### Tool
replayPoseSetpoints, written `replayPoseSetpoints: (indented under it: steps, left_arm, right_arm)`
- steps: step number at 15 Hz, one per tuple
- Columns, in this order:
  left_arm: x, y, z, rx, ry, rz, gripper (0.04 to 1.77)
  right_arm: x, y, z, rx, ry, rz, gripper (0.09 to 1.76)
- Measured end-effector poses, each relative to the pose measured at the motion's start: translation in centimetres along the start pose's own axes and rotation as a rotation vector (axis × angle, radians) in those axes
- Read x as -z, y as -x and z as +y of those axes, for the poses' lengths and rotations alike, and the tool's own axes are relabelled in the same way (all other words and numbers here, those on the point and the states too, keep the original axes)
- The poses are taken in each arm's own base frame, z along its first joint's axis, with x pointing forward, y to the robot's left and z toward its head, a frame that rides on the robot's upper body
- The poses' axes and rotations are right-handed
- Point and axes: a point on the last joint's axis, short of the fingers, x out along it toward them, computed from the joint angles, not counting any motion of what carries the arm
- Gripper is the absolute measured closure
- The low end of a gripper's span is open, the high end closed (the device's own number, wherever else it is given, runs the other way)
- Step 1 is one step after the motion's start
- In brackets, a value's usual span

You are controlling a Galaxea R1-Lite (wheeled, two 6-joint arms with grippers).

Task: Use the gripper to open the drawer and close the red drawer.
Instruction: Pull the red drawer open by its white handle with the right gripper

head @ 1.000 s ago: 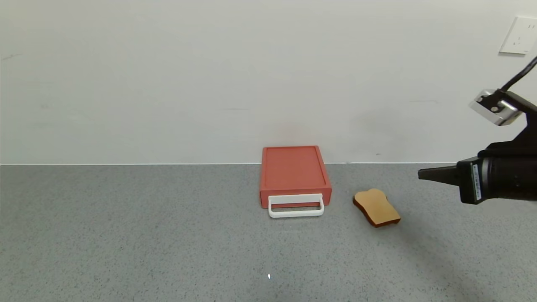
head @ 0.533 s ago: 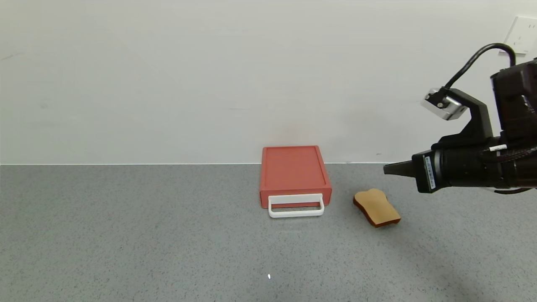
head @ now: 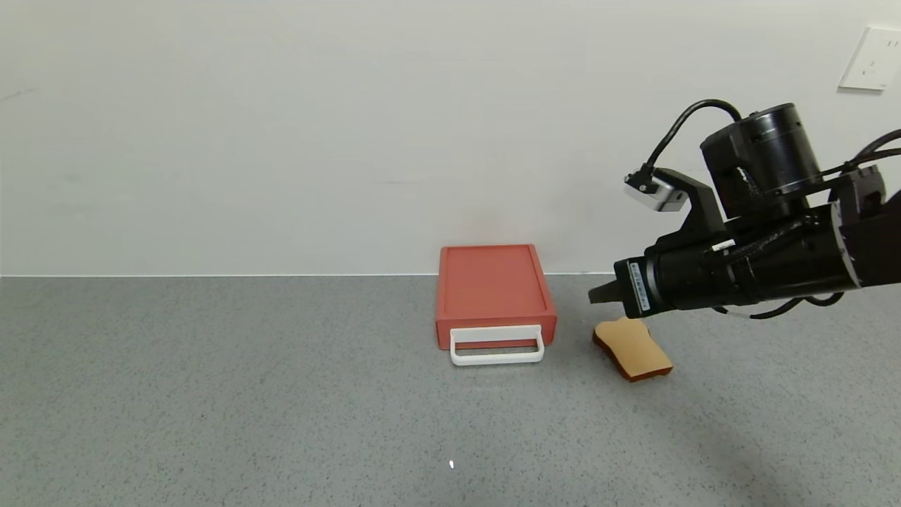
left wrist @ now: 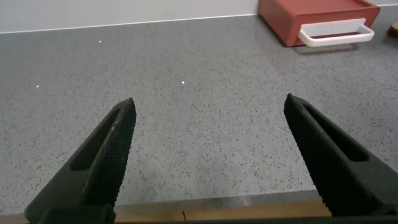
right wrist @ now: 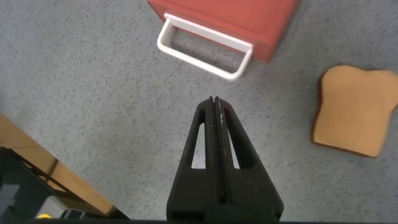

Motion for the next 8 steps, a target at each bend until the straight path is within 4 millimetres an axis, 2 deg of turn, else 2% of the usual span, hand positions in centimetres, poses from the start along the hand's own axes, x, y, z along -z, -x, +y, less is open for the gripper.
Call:
replayPoseSetpoints:
  steps: [2,8]
  left_arm:
    - [0.0,0.0,0.0,-0.002,0.000,0.000,0.09]
    - [0.0,0.0,0.0,-0.002,0.000,0.000,0.09]
  right_arm:
    - [-0.3,-1.5,0.5,-0.002,-0.025,0.024,1.73]
    - [0.0,-7.5,2.4,0.067,0.010,0.078,1.73]
